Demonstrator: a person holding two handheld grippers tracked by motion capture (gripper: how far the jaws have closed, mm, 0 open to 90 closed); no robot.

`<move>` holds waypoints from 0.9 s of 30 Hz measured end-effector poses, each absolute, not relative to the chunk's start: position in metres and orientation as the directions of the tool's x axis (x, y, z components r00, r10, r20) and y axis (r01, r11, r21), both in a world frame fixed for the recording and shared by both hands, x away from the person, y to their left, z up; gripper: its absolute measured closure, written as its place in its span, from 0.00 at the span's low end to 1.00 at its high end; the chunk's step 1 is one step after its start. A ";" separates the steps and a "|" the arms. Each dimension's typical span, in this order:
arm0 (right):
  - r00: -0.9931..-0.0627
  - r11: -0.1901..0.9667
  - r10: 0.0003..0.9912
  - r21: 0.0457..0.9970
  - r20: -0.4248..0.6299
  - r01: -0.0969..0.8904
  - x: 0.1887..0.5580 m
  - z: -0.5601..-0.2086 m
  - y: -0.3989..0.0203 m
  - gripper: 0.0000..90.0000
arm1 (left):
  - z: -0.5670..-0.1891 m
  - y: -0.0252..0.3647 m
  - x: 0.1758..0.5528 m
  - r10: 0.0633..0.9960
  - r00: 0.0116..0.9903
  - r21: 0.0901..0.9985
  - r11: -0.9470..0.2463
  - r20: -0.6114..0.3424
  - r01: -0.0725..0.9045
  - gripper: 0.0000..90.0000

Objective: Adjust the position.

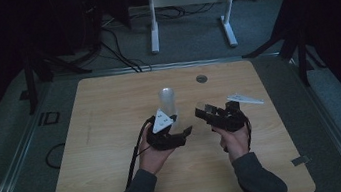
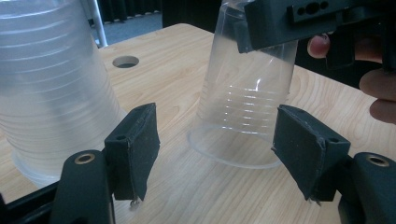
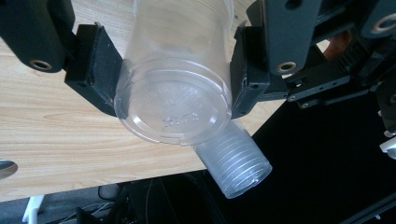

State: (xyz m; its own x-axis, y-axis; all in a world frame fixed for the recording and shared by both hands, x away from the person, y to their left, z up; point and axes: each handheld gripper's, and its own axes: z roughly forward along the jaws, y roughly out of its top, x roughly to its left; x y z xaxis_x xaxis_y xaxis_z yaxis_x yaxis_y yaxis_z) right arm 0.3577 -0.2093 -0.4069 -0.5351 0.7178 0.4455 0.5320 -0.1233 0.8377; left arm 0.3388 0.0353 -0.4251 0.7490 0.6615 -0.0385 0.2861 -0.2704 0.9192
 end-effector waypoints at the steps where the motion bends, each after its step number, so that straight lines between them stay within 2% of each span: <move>1: -0.533 -0.126 0.718 0.837 0.447 0.532 0.358 -0.407 -0.210 0.45 | -0.425 0.035 0.339 0.662 0.748 0.919 -0.271 -0.038 0.287 0.34; 16: -0.526 -0.156 0.700 0.822 0.483 0.547 0.356 -0.411 -0.210 0.45 | -0.427 0.023 0.337 0.660 0.751 0.918 -0.296 -0.002 0.263 0.24; 27: -0.520 -0.182 0.683 0.809 0.513 0.559 0.355 -0.412 -0.210 0.46 | -0.429 0.013 0.339 0.641 0.768 0.925 -0.302 0.018 0.230 0.21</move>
State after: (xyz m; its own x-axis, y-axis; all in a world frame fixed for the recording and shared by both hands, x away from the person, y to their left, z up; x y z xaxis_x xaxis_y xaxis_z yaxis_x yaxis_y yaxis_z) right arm 0.3554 -0.2095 -0.4121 -0.5201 0.6831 0.5126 0.5586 -0.1820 0.8093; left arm 0.3392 0.0128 -0.4289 0.7677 0.6406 0.0181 0.2298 -0.3015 0.9253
